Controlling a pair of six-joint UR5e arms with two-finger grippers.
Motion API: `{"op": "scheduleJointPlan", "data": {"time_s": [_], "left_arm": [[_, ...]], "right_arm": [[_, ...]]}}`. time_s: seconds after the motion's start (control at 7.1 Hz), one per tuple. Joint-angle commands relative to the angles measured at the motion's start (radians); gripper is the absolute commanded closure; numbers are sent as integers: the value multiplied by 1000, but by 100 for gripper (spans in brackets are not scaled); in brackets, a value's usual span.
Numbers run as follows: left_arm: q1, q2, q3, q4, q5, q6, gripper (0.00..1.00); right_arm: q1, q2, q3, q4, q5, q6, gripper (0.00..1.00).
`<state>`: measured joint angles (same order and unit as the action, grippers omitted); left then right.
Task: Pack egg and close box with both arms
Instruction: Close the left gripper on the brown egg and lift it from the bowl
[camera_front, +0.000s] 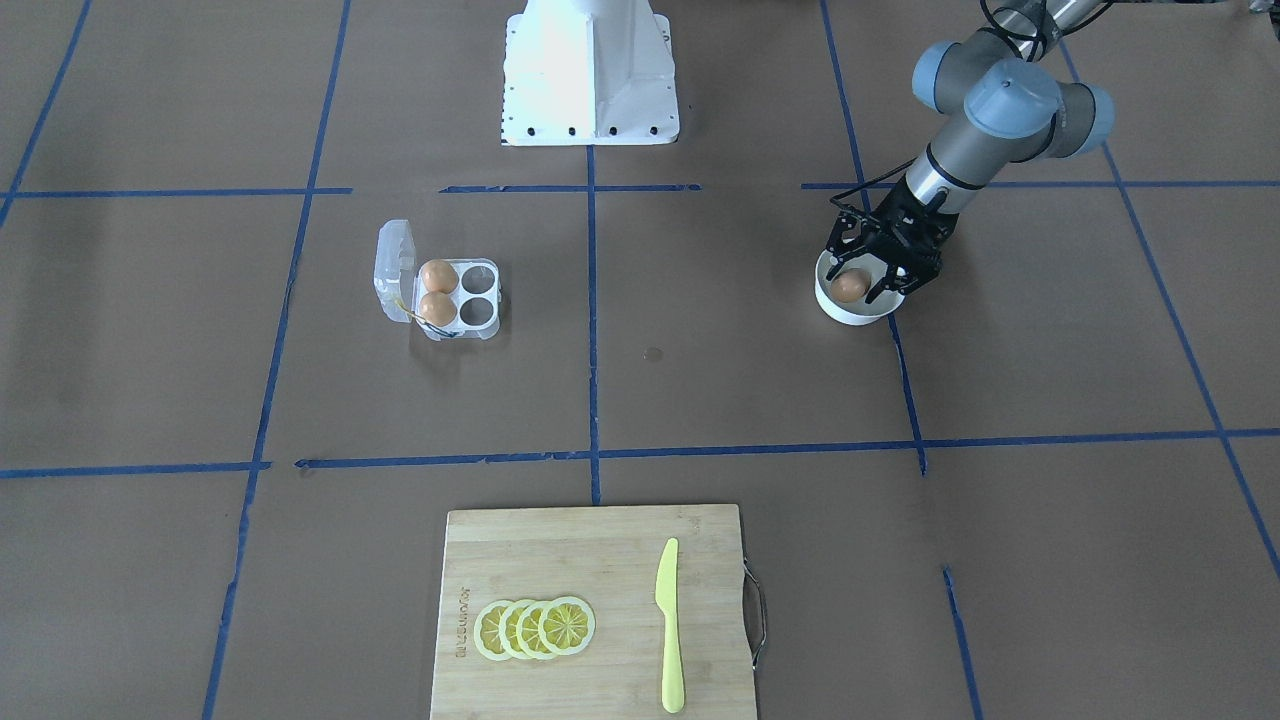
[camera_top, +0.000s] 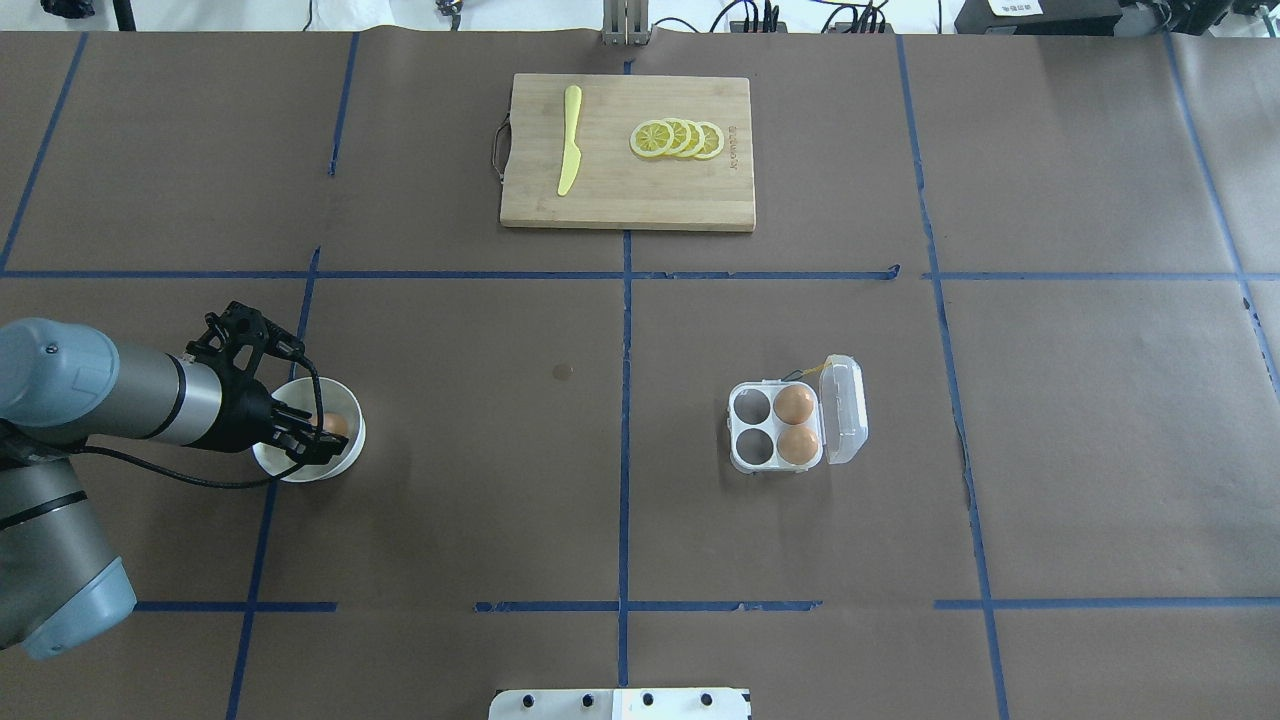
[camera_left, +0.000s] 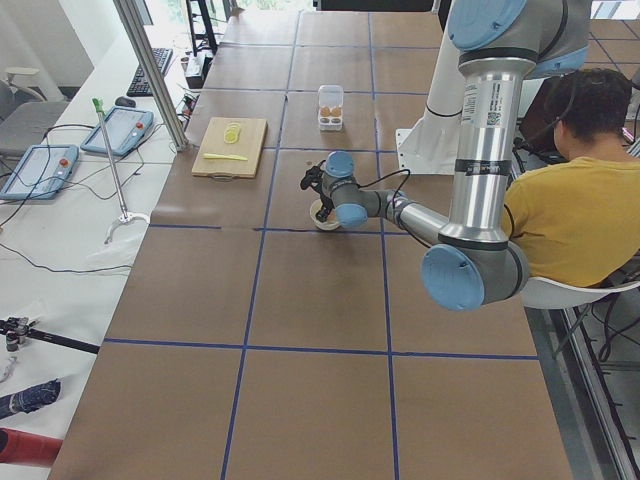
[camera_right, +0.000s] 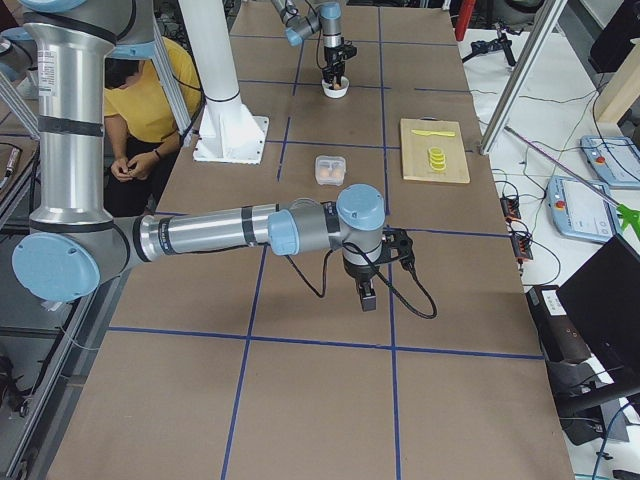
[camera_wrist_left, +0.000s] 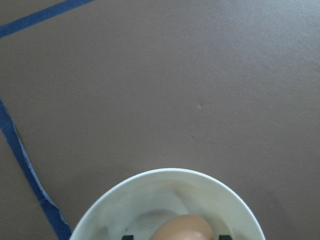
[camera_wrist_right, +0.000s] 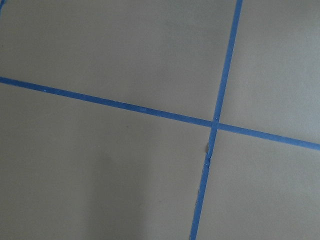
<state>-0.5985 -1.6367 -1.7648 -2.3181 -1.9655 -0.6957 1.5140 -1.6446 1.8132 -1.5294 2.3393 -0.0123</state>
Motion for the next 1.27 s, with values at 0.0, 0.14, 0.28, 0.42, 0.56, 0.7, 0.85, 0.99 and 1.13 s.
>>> {"op": "scheduleJointPlan", "data": {"time_s": [0.0, 0.14, 0.28, 0.42, 0.56, 0.7, 0.85, 0.99, 1.13], "left_arm": [[5, 0, 2, -1, 1, 2, 37], [5, 0, -1, -1, 22, 4, 41], [5, 0, -2, -3, 39, 5, 58], [3, -11, -13, -6, 39, 7, 74], [3, -20, -13, -9, 39, 8, 87], [-9, -28, -25, -9, 39, 10, 100], [-23, -28, -42, -9, 39, 74, 100], [-70, -20, -73, -9, 37, 216, 100], [-125, -28, -76, -9, 36, 293, 100]], "right_arm": [[2, -1, 0, 0, 0, 0, 0], [2, -3, 0, 0, 0, 0, 0], [2, -3, 0, 0, 0, 0, 0], [2, -4, 0, 0, 0, 0, 0], [2, -12, 6, 0, 2, -2, 0], [2, -12, 6, 0, 2, -2, 0], [5, -12, 6, 0, 2, -2, 0], [5, -12, 5, 0, 0, -2, 0], [5, -12, 6, 0, 2, -2, 0]]}}
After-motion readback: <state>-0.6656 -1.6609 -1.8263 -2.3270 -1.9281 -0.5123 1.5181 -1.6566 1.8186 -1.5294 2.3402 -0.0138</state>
